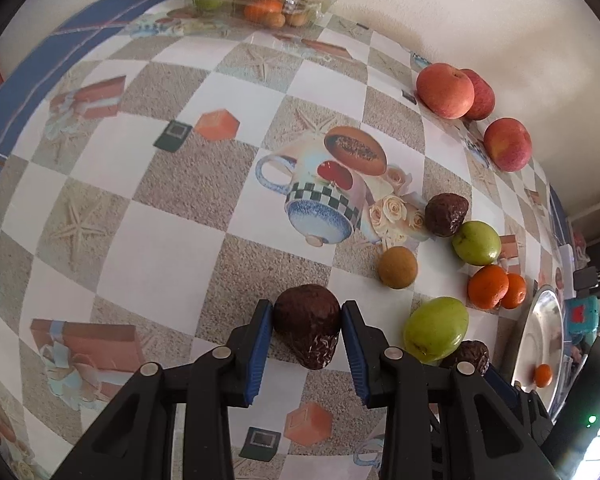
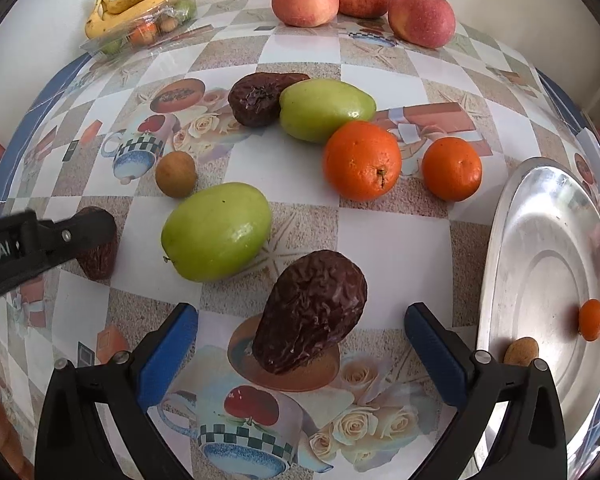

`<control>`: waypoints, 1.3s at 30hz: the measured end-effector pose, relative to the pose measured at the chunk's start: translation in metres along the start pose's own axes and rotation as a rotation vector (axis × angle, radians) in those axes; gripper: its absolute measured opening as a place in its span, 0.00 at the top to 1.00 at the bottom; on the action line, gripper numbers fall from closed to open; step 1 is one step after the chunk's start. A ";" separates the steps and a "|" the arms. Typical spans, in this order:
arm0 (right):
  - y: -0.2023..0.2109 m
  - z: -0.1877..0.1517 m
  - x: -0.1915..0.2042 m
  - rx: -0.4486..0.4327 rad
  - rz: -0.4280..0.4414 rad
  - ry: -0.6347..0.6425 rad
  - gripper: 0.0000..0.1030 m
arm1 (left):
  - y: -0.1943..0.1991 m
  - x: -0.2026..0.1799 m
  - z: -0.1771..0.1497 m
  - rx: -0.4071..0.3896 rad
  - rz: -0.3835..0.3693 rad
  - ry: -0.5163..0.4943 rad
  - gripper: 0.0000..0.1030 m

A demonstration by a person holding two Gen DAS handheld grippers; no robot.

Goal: Organize fruits
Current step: 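Grasp a dark dried date with the left tool while the right tool grasps another date, then carry both dates over the steel plate and open both tools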

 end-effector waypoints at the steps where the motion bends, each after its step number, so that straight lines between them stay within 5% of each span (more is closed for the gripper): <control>1: 0.001 0.001 -0.001 -0.002 0.005 -0.007 0.00 | -0.001 0.000 0.000 0.004 -0.001 0.003 0.64; 4: 0.006 0.002 -0.003 -0.009 0.030 -0.040 0.04 | -0.001 0.000 0.001 0.001 0.001 0.003 0.63; 12: 0.021 0.003 -0.010 -0.025 0.060 -0.049 0.57 | -0.002 -0.003 0.001 0.003 -0.004 0.008 0.49; 19: 0.046 0.006 -0.016 -0.080 0.083 -0.073 0.57 | 0.003 -0.006 0.004 -0.022 -0.015 0.017 0.52; 21: 0.058 0.009 -0.018 -0.108 0.089 -0.086 0.57 | 0.009 -0.009 0.006 -0.043 -0.020 0.002 0.68; 24: 0.072 0.011 -0.021 -0.134 0.097 -0.097 0.57 | 0.019 -0.018 0.007 -0.068 -0.038 -0.026 0.72; 39: 0.086 0.009 -0.039 -0.161 0.127 -0.157 0.57 | 0.005 -0.017 0.001 -0.059 0.038 -0.071 0.65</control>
Point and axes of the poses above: each gripper's, at about its wrist camera, not at the fingertips, and y roughly against the way its jaws point, x to its left, z to its top, the point moved 9 cm from there along -y, roughly the way its jaws point, and after that the axes turned 8 degrees about y, right-handed, at the moved point
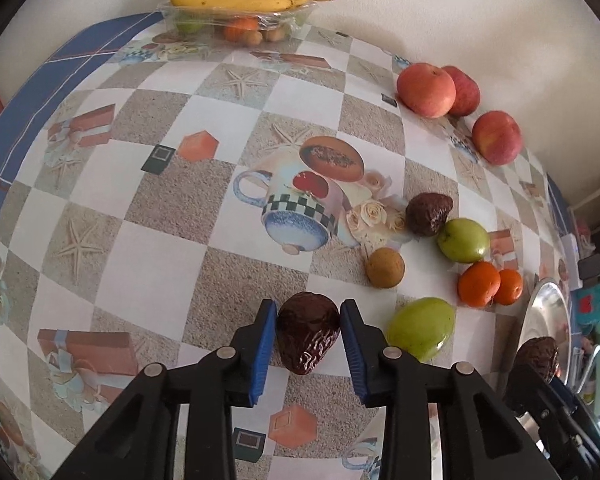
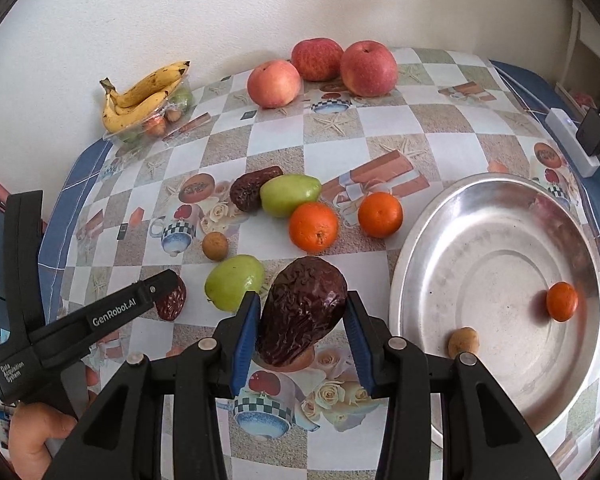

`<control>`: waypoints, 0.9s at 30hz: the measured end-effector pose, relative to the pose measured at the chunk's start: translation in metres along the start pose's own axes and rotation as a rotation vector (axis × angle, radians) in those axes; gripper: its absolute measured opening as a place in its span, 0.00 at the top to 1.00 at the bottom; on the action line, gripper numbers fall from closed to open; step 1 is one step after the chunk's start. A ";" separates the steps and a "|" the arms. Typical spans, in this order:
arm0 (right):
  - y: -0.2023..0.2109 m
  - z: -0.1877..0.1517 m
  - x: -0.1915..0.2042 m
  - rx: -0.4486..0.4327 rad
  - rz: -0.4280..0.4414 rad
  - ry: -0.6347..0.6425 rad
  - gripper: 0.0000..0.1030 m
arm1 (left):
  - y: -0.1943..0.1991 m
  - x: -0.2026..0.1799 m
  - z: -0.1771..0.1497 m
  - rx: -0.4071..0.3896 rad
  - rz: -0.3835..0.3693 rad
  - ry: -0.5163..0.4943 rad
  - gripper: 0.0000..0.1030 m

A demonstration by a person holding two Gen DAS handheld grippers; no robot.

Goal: Organize fruits
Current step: 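Carry both dates over the steel plate and open both tools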

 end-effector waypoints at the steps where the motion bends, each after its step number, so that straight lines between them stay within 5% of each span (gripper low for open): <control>1: 0.000 0.000 -0.001 -0.001 0.002 -0.006 0.57 | 0.000 -0.001 0.000 -0.005 0.008 -0.009 0.65; 7: 0.004 0.001 -0.007 -0.008 0.012 -0.027 0.57 | 0.001 -0.002 0.000 -0.015 0.030 -0.025 0.65; 11: 0.006 0.001 -0.009 -0.011 0.019 -0.036 0.57 | -0.013 0.003 -0.008 0.048 0.026 0.009 0.63; 27: -0.001 -0.007 -0.029 0.024 0.032 -0.093 0.57 | -0.010 0.003 -0.006 0.005 0.037 0.059 0.63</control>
Point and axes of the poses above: each gripper's, at about its wrist camera, not at the fingertips, and y roughly against the way its jaws point, x to its left, z to its top, the point moved 9 cm from there along -y, roughly the way its jaws point, and after that the axes turned 8 degrees about y, right-handed, at the moved point
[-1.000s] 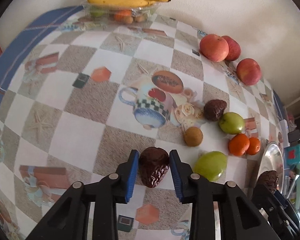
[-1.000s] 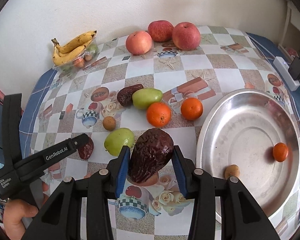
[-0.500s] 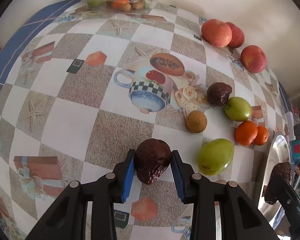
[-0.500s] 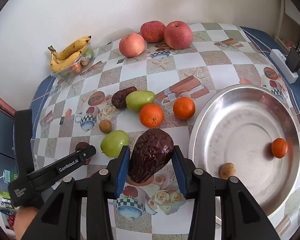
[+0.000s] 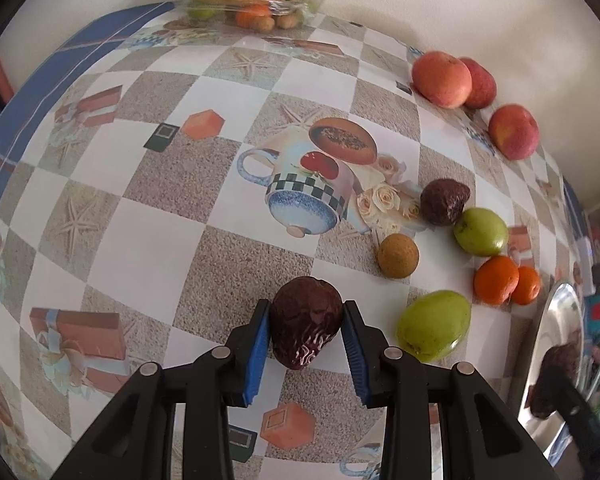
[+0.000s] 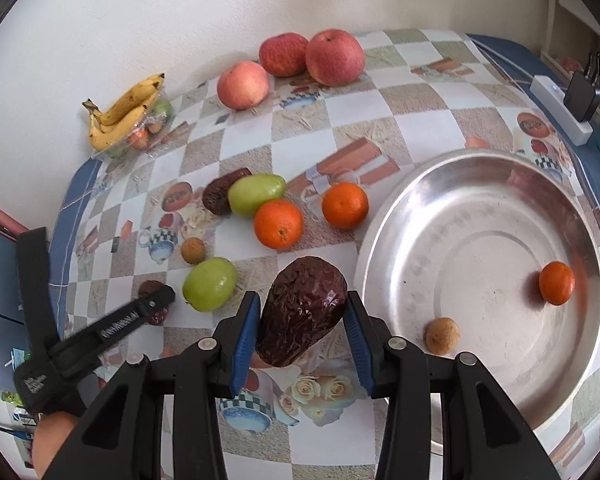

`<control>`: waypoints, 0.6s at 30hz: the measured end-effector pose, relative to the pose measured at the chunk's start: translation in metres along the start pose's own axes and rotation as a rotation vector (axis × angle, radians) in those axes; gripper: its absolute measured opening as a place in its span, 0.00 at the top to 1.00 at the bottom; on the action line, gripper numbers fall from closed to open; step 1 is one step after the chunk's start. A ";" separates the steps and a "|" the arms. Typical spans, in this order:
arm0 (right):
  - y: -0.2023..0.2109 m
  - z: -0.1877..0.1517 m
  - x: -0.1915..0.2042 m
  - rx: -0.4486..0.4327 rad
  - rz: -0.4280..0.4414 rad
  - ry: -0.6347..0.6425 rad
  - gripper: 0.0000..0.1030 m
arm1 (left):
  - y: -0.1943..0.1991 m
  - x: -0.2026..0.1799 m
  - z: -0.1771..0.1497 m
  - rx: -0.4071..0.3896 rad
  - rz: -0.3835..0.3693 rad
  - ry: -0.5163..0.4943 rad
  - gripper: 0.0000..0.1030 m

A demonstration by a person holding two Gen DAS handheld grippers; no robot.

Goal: Organize fruits
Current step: 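Carry both dates over the steel plate and open both tools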

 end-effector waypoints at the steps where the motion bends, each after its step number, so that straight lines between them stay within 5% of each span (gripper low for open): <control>1: -0.001 -0.001 -0.002 0.004 0.000 -0.002 0.57 | 0.001 0.001 0.000 0.002 -0.010 0.013 0.64; 6: 0.002 -0.001 -0.014 0.001 -0.006 -0.030 0.57 | 0.009 -0.004 -0.003 0.006 -0.070 0.043 0.64; 18: 0.023 0.001 -0.074 -0.020 -0.099 -0.161 0.57 | 0.048 -0.053 -0.020 -0.065 -0.127 -0.087 0.64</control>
Point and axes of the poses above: each gripper's, at about its wrist camera, not at the fingertips, and y roughly against the way its jaws point, x to its left, z to its top, the point moved 9 cm from there along -y, roughly the way its jaws point, and after that the axes turned 8 degrees about y, right-handed, at the moved point
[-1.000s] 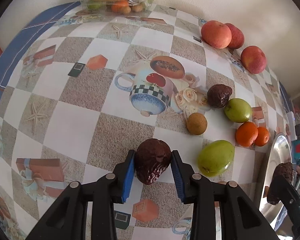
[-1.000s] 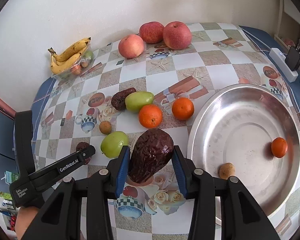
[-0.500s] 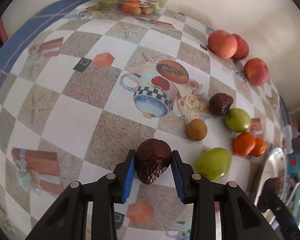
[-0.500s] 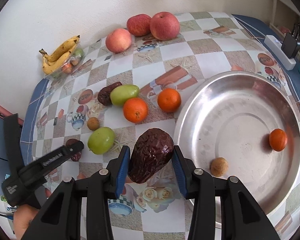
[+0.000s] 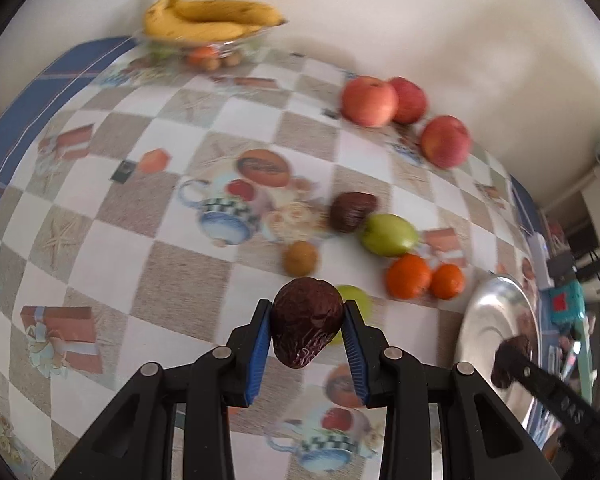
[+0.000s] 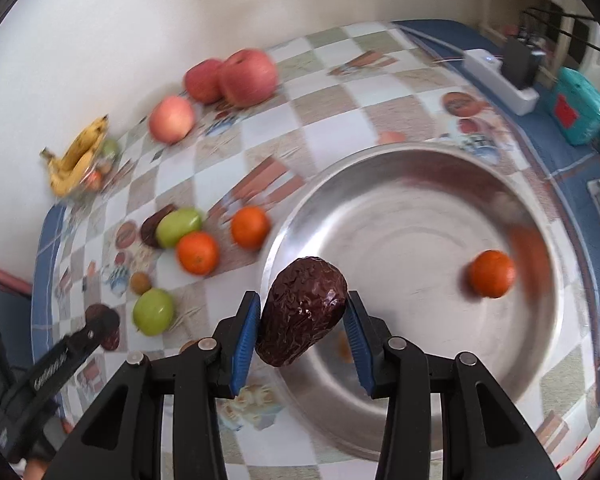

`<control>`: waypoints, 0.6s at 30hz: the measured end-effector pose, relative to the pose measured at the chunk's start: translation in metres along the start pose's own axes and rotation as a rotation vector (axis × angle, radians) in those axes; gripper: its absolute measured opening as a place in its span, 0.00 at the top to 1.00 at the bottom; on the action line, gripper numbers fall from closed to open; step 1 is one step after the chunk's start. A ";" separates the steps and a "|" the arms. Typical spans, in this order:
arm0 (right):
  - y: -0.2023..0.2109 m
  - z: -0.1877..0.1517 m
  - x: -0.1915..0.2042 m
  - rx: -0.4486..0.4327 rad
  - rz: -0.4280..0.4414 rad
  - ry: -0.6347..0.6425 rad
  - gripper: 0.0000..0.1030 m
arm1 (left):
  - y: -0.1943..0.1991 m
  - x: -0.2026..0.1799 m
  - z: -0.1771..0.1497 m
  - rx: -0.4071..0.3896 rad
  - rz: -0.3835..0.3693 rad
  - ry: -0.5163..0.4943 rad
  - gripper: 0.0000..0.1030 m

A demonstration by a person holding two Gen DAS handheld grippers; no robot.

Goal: Organize fruits
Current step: 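Carry both dates over the steel plate and open both tools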

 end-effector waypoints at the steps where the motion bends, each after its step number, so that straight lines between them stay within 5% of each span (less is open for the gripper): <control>1: 0.002 0.001 -0.008 -0.002 -0.021 -0.010 0.57 | 0.000 -0.006 -0.002 0.002 -0.004 -0.020 0.64; 18: 0.019 0.010 -0.073 -0.036 -0.076 -0.140 0.57 | -0.017 -0.141 -0.069 0.100 -0.085 -0.344 0.64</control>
Point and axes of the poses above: each gripper's, at about its wrist camera, not at the fingertips, and y roughly against the way its jaws point, x to its left, z to its top, the point moved 9 cm from there along -y, roughly the way its jaws point, and after that the axes turned 8 degrees about y, right-handed, at the moved point
